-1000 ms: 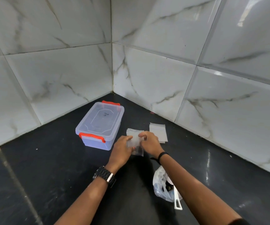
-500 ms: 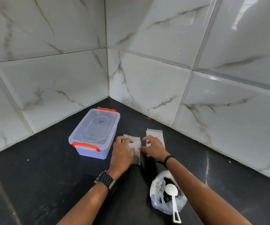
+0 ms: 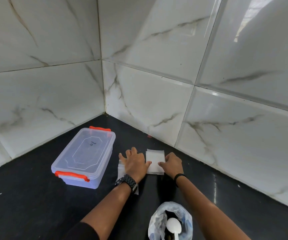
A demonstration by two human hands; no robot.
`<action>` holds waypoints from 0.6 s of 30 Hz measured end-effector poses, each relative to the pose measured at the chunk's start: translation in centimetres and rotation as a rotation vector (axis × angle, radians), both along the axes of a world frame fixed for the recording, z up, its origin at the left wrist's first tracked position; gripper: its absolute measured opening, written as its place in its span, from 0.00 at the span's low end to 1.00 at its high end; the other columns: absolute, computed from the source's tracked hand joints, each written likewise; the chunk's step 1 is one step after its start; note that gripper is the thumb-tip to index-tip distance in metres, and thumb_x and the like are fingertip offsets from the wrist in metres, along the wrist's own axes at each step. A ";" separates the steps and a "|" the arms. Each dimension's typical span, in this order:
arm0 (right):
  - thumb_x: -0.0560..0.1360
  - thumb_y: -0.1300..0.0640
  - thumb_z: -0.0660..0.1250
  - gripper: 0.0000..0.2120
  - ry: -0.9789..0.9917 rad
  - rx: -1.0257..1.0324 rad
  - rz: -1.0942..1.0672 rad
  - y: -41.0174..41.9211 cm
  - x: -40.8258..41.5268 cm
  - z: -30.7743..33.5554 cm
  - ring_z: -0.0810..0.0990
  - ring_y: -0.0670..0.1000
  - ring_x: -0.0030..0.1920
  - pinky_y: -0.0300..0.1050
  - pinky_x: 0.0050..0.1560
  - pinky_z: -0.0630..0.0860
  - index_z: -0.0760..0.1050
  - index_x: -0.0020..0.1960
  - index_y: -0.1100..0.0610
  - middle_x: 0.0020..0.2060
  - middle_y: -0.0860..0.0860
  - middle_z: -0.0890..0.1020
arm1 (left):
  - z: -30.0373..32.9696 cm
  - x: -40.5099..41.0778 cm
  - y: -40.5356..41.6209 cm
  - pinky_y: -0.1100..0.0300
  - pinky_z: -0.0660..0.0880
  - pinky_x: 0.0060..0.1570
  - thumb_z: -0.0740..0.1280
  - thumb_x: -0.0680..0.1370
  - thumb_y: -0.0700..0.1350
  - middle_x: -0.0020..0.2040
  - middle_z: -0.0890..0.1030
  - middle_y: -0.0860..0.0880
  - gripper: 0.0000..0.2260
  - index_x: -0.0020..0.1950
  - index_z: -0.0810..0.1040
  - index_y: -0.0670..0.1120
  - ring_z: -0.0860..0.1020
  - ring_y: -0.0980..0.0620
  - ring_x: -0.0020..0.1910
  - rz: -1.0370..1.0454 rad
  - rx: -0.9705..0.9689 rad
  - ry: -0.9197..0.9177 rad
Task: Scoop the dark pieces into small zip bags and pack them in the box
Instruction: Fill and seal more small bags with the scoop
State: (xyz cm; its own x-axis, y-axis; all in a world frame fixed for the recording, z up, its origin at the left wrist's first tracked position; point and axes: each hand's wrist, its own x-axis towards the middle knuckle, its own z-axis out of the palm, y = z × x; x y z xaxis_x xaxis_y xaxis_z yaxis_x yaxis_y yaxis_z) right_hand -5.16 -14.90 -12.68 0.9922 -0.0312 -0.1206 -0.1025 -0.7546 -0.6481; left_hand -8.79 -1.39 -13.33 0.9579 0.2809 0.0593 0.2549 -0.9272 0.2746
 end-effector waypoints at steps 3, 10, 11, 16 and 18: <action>0.71 0.60 0.70 0.15 0.035 0.015 -0.011 0.1 -0.1 -0.6 0.77 0.55 0.53 0.43 0.48 0.71 0.71 0.55 0.61 0.54 0.58 0.77 | -0.2 0.4 -0.3 0.35 0.49 0.70 0.64 0.76 0.58 0.64 0.68 0.49 0.15 0.55 0.80 0.50 0.64 0.47 0.66 0.001 0.008 0.028; 0.71 0.64 0.69 0.06 -0.053 0.190 -0.101 -0.1 -0.3 -0.3 0.75 0.49 0.46 0.37 0.46 0.68 0.76 0.47 0.59 0.49 0.54 0.80 | 0.0 0.5 -0.6 0.48 0.57 0.66 0.66 0.76 0.50 0.54 0.71 0.53 0.05 0.44 0.79 0.51 0.69 0.51 0.58 0.019 -0.257 -0.182; 0.71 0.63 0.70 0.04 -0.078 0.239 -0.111 -0.2 -0.5 0.0 0.76 0.50 0.46 0.38 0.45 0.69 0.76 0.44 0.58 0.46 0.53 0.80 | 0.2 0.3 -0.6 0.52 0.62 0.62 0.67 0.76 0.49 0.51 0.73 0.53 0.05 0.43 0.78 0.50 0.71 0.52 0.55 -0.004 -0.359 -0.250; 0.72 0.63 0.70 0.07 -0.092 0.486 -0.065 -1.8 -3.7 2.7 0.76 0.50 0.36 0.43 0.38 0.77 0.74 0.38 0.55 0.34 0.52 0.78 | 2.0 -2.9 -0.6 0.70 0.73 0.40 0.70 0.75 0.42 0.39 0.78 0.52 0.04 0.42 0.76 0.45 0.76 0.57 0.39 -0.110 -0.779 -0.395; 0.72 0.65 0.69 0.06 -0.053 0.578 -0.004 -2.7 -5.6 3.7 0.75 0.49 0.33 0.40 0.33 0.75 0.74 0.40 0.58 0.35 0.54 0.77 | 2.6 -4.8 -0.9 0.68 0.75 0.41 0.70 0.74 0.41 0.40 0.80 0.51 0.04 0.43 0.75 0.46 0.78 0.56 0.40 -0.119 -0.880 -0.415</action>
